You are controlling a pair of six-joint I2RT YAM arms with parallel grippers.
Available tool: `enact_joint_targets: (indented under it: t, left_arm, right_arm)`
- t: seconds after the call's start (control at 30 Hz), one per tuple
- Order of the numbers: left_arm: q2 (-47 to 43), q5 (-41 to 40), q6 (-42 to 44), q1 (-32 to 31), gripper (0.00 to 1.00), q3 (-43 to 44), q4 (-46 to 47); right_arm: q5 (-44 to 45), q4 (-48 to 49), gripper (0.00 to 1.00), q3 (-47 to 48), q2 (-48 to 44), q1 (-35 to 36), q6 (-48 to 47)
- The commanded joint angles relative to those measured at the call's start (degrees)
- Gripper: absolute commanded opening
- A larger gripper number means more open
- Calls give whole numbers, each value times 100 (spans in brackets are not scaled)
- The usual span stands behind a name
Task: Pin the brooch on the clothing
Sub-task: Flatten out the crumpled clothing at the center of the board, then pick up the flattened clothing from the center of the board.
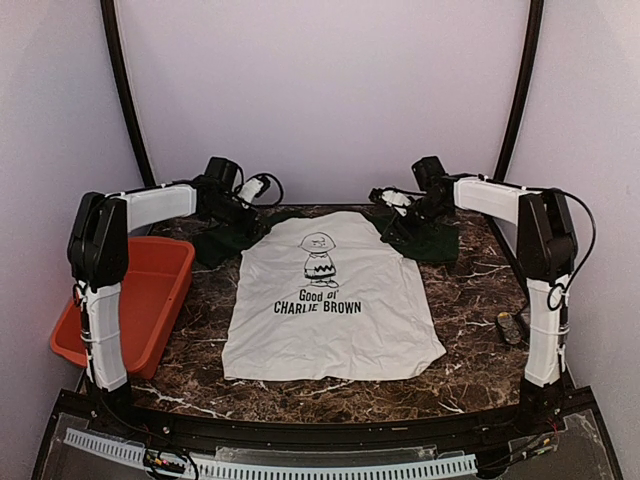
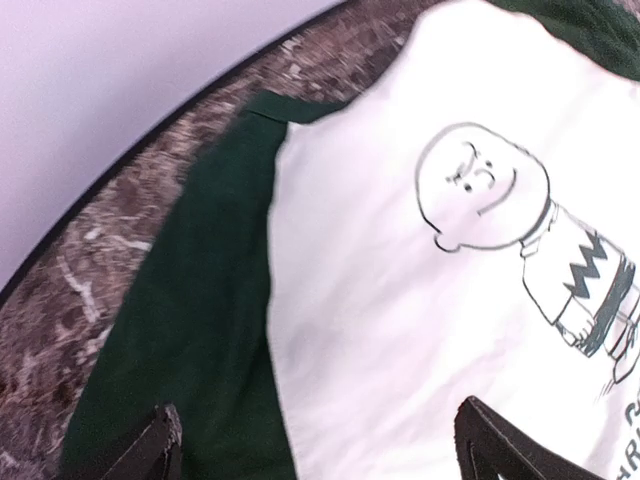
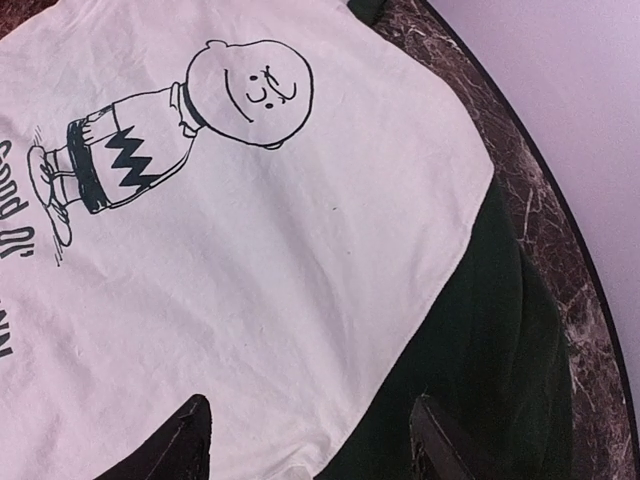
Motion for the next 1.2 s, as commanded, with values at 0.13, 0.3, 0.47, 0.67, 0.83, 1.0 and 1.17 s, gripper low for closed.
enact_joint_targets:
  t: [0.13, 0.3, 0.47, 0.67, 0.83, 1.0, 1.17]
  left_arm:
    - [875, 1059, 1176, -99, 89, 693, -605]
    - [1464, 1212, 1593, -106, 89, 1267, -1136]
    - [1707, 1296, 1692, -108, 87, 1427, -1456]
    - [1781, 1312, 1944, -109, 83, 1368, -1833]
    - [1762, 1359, 2015, -114, 81, 1286, -1907]
    - [1758, 1310, 2057, -115, 66, 1241, -1917]
    - [1747, 1326, 2094, -117, 51, 1184, -1937]
  right_arm:
    - [-468, 42, 66, 529, 520, 32, -426]
    - [-632, -35, 66, 749, 716, 29, -452]
    - [-658, -72, 67, 790, 888, 32, -551]
    - [-818, -294, 66, 1010, 1205, 31, -722]
    - [-1009, -553, 64, 1273, 1464, 20, -808]
    - [-847, -439, 63, 1283, 1644, 4, -827]
    - [-529, -115, 63, 1273, 1830, 7, -749]
